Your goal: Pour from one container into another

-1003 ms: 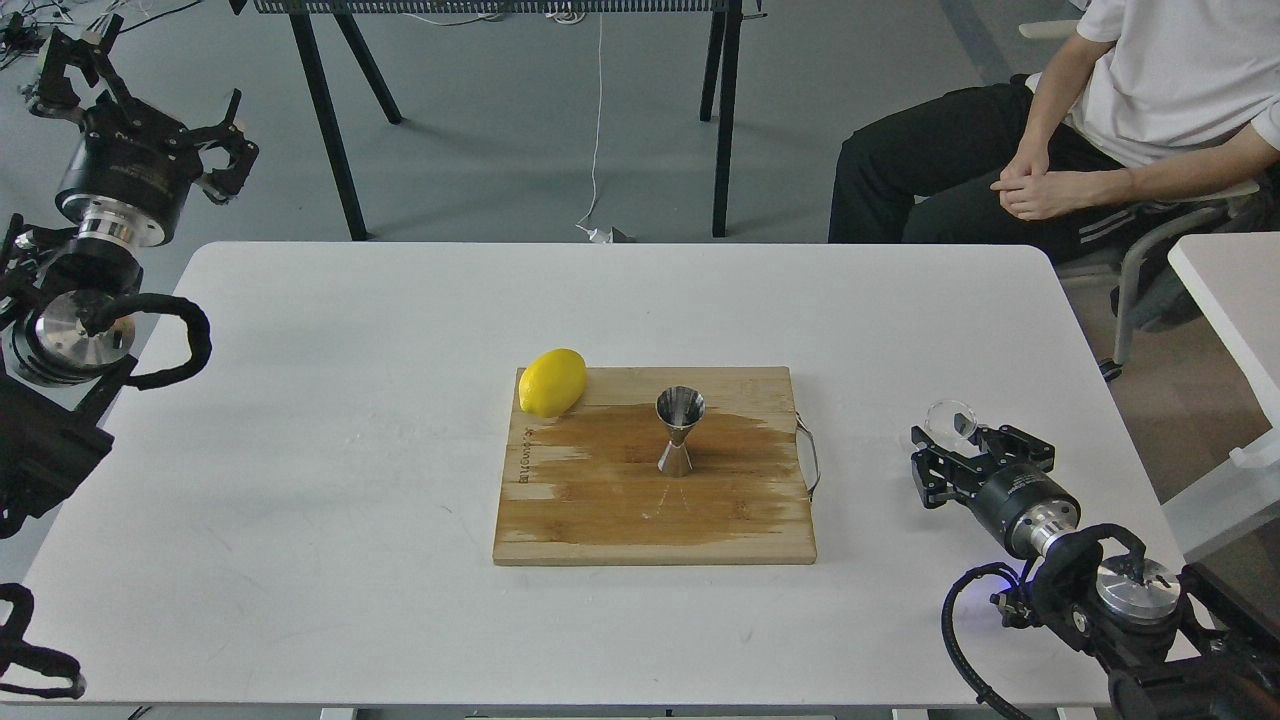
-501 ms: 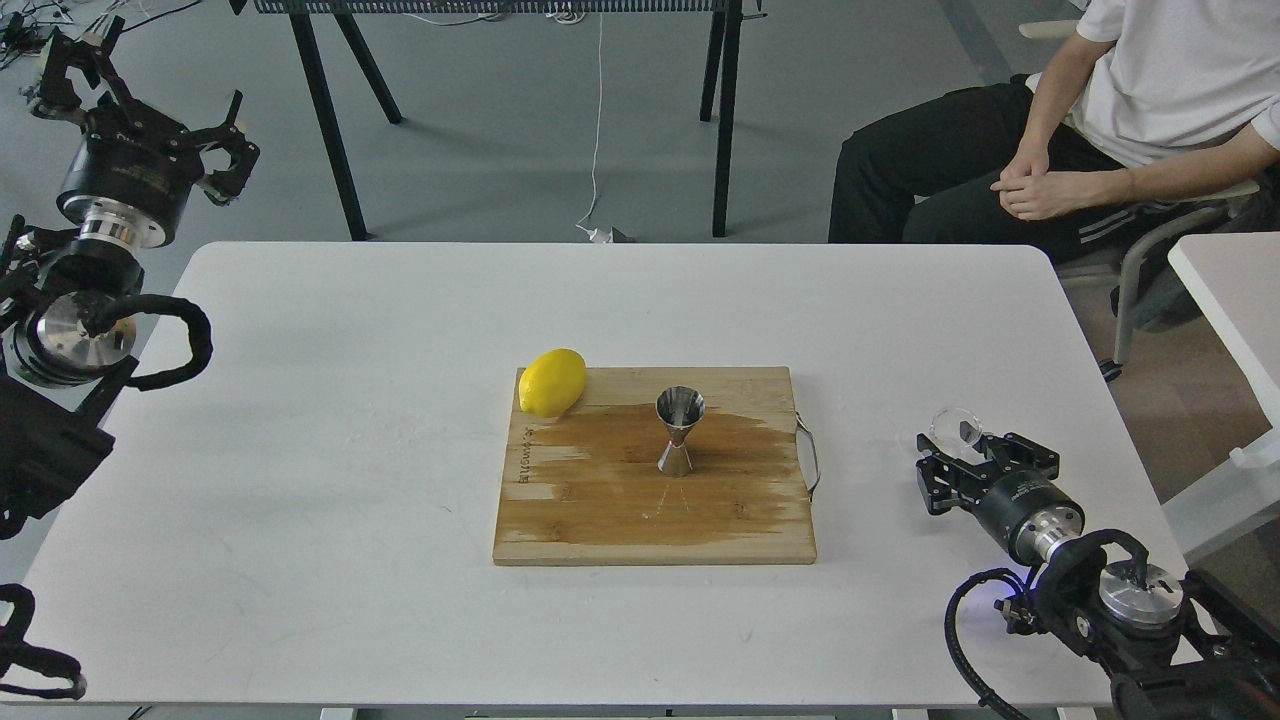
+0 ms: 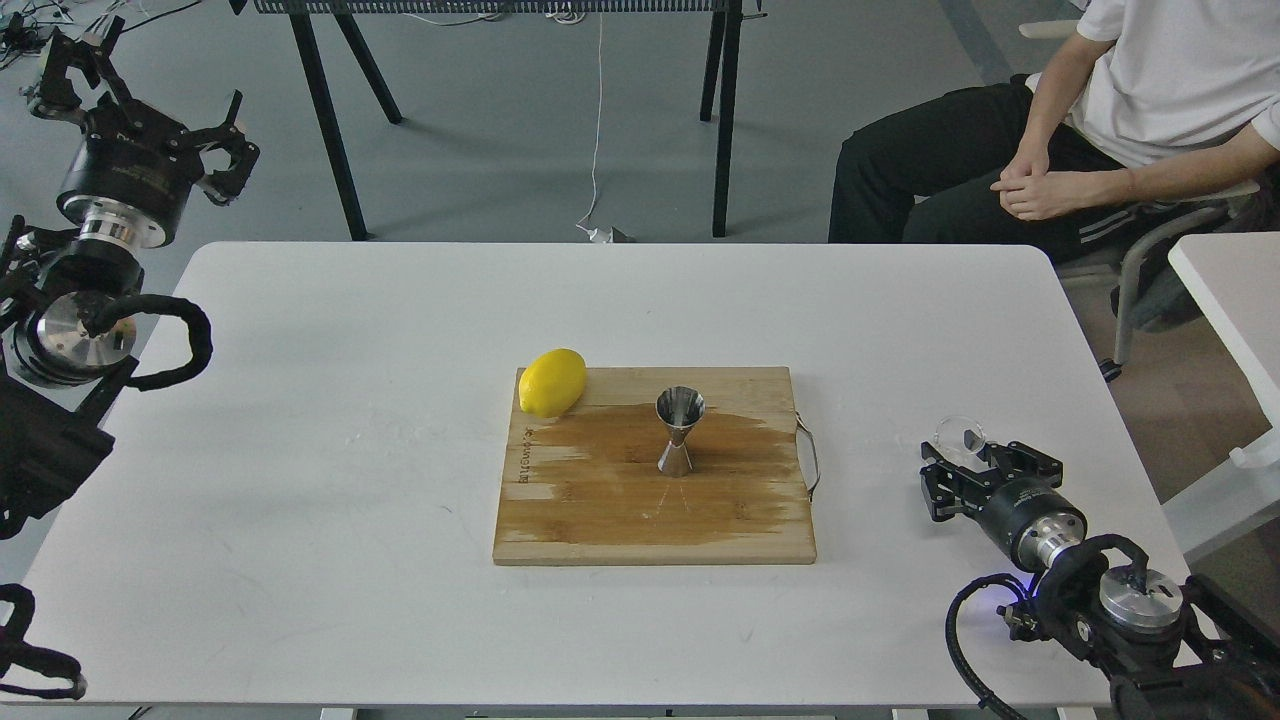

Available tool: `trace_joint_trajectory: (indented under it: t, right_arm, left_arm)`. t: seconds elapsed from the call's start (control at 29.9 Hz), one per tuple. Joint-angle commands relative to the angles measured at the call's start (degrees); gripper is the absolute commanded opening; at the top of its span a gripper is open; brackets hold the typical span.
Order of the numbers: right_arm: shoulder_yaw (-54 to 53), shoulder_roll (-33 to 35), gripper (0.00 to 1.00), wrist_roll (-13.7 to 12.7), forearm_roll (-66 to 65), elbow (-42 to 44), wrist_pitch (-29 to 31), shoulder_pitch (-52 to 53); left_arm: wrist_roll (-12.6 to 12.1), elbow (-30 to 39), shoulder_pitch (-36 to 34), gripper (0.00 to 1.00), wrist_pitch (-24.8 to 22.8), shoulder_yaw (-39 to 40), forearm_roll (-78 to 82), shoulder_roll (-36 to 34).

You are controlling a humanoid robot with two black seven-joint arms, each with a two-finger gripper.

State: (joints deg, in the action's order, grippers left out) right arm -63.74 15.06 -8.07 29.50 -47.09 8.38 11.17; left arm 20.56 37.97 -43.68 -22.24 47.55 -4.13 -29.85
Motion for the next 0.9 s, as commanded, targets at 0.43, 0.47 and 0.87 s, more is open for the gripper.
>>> trace_joint_trajectory:
  t: [0.43, 0.47, 0.87]
  right_arm:
    - [-0.42, -0.12, 0.95, 1.21, -0.06, 1.39, 5.42, -0.01]
    - [-0.42, -0.12, 0.96, 1.21, -0.06, 1.39, 5.51, -0.10]
    - [-0.77, -0.12, 0.54, 1.12, 0.03, 1.39, 6.03, -0.01]
  left_arm:
    - [0.01, 0.00, -0.09, 1.00, -0.08, 0.00, 0.00, -0.03]
    - [-0.08, 0.00, -0.09, 1.00, -0.08, 0.00, 0.00, -0.12]
    - [0.01, 0.00, -0.09, 1.00, -0.08, 0.00, 0.00, -0.21]
